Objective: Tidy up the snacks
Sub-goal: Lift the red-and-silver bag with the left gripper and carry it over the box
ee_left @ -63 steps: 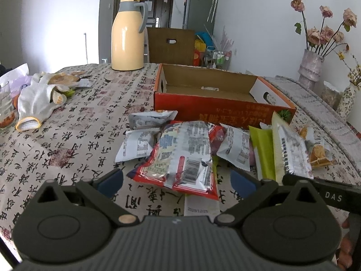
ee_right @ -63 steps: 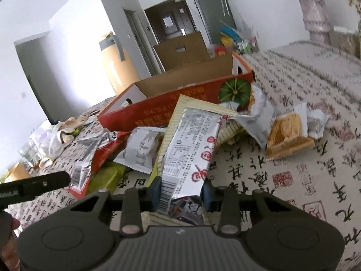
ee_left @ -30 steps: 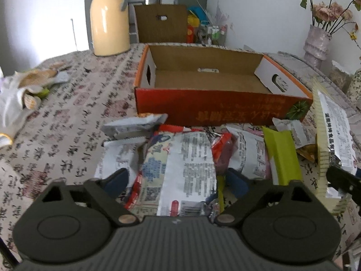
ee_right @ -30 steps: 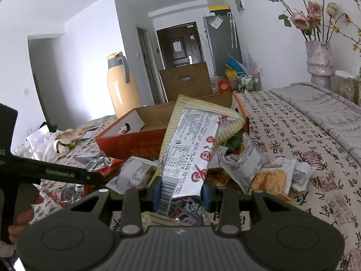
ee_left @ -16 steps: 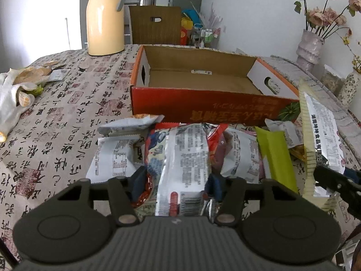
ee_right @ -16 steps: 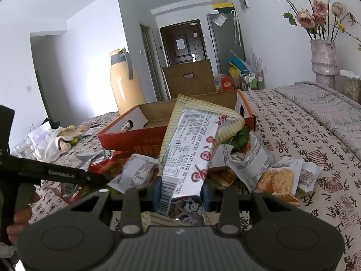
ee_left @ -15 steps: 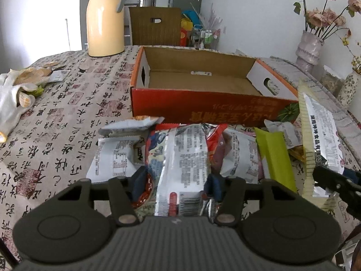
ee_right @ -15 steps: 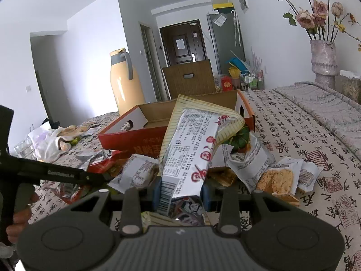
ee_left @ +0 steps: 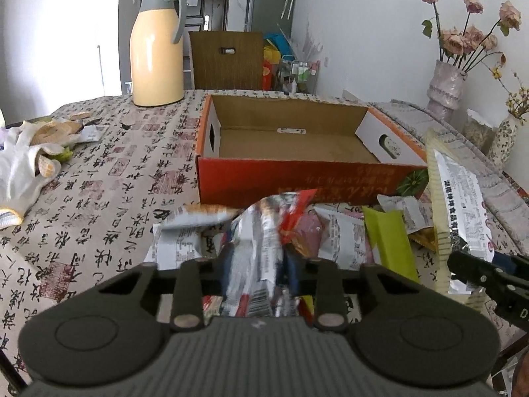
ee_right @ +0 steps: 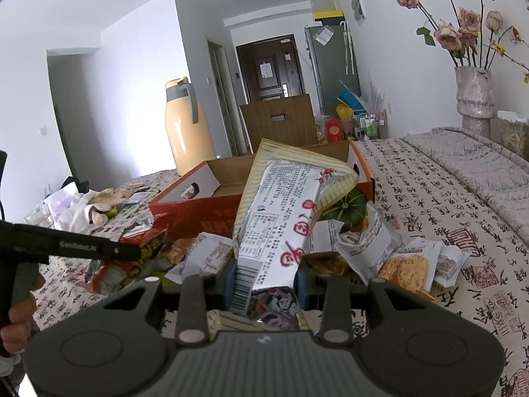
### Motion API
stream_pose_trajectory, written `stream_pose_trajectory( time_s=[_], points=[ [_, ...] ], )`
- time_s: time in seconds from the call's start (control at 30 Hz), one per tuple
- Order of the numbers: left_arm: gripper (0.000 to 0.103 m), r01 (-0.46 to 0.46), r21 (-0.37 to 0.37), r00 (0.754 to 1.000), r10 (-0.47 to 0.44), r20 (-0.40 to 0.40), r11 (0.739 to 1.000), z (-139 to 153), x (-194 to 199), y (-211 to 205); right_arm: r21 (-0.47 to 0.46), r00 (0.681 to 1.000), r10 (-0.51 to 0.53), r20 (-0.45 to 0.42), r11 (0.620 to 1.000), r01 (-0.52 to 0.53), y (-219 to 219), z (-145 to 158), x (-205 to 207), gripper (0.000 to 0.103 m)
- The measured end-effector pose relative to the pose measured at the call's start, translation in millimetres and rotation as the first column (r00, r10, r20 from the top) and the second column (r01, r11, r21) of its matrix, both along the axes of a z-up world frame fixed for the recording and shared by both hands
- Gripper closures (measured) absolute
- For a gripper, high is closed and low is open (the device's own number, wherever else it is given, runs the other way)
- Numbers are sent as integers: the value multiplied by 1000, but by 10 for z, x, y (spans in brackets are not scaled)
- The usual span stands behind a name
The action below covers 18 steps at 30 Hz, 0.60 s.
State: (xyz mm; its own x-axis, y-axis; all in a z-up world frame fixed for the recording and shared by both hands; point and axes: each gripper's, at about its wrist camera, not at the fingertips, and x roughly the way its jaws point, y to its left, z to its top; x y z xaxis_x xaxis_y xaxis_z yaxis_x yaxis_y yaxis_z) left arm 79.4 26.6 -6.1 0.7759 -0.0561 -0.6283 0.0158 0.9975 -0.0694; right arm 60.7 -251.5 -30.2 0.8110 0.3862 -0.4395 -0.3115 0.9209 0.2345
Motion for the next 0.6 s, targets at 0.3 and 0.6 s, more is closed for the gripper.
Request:
stream_pose_trajectory(
  time_s=[0.3,0.6],
  points=[
    [78,15,0,1000,-15,13,1000,36,-22,-18,5,1000,1,6,1000,-1,1,13,-6,69],
    [18,-22,19,1000,22,-18,1000,-47,41,45,7,1000,3,-2,1000,-3,4,12,-6,69]
  ],
)
